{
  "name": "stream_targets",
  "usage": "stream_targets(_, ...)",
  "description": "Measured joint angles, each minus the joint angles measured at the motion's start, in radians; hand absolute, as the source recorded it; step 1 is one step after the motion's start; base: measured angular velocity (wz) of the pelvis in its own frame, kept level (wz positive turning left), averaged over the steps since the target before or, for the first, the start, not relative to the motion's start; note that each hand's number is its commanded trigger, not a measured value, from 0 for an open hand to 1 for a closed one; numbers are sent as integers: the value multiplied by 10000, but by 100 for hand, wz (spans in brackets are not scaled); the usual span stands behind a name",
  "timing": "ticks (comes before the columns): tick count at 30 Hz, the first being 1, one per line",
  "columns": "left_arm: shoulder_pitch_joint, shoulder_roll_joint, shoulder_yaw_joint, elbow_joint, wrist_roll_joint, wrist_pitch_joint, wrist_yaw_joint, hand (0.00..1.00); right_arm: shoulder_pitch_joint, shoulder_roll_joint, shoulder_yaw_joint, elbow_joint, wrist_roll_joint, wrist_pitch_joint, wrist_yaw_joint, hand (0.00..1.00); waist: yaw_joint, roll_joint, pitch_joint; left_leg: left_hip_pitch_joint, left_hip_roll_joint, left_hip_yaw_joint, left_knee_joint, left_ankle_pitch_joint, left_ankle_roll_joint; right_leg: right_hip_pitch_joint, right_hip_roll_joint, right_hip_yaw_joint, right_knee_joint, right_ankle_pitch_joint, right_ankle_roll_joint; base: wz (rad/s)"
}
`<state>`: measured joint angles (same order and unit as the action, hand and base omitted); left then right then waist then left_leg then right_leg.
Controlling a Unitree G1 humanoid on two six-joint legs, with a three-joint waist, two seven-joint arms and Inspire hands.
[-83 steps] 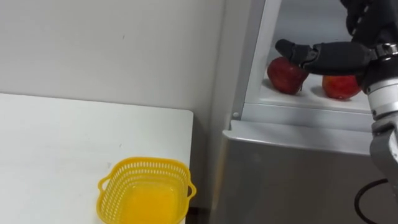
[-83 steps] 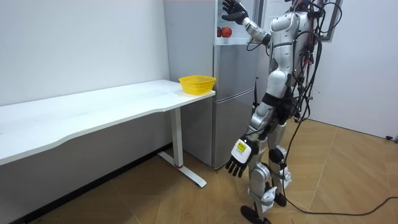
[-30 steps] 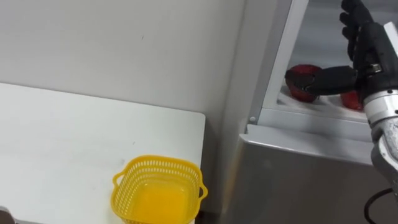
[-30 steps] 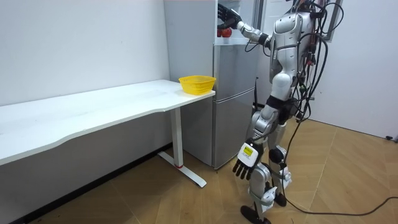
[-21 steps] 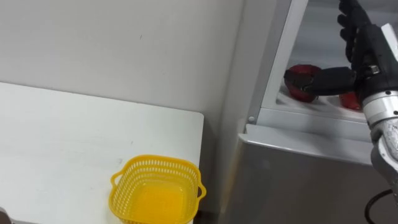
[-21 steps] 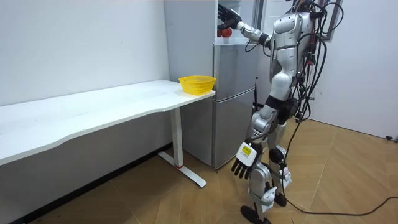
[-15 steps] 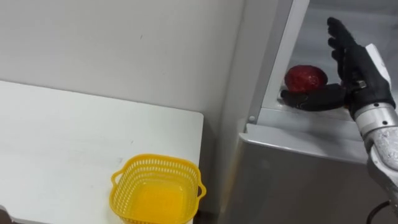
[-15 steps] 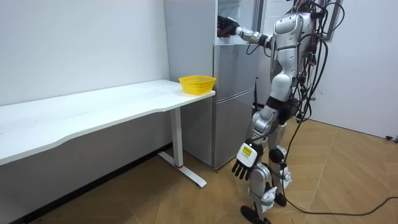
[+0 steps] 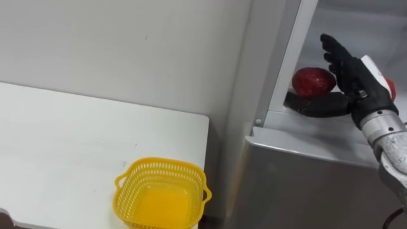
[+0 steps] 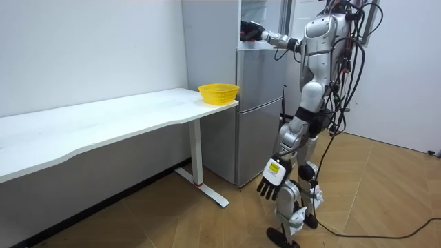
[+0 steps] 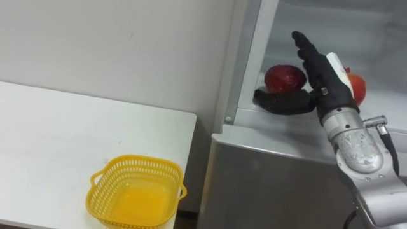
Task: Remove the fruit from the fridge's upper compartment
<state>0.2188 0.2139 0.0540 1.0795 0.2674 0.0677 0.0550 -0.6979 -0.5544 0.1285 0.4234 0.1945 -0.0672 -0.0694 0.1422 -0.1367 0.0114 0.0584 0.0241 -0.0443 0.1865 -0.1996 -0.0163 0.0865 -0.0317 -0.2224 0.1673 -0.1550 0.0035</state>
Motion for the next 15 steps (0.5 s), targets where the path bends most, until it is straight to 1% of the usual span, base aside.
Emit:
stream_targets(4,-56,7,-6,8,-14,126,-99,0,-92,-14,21,336,243,18,366,0,-2,0,0,11,-1,-6,12,1,0,11,0,3,11,1,-1,0)
stream_targets(11,-56,22,-7,7,-11,161,-281,0,-110,-52,18,480,438,45,831,0,-30,-25,-16,0,-2,-27,19,1,0,20,-1,-25,12,1,-1,1)
stream_targets(13,-100,36,-8,-4,-8,167,-289,0,-114,-137,17,742,623,43,998,0,-26,-85,-59,-11,-7,-82,21,1,0,23,-2,-55,12,1,-1,6)
stream_targets(15,-100,37,-8,1,1,179,-326,0,-116,-146,18,903,776,41,1118,0,-2,-119,-80,-3,-6,-83,21,1,-1,30,-1,-47,13,1,-1,0)
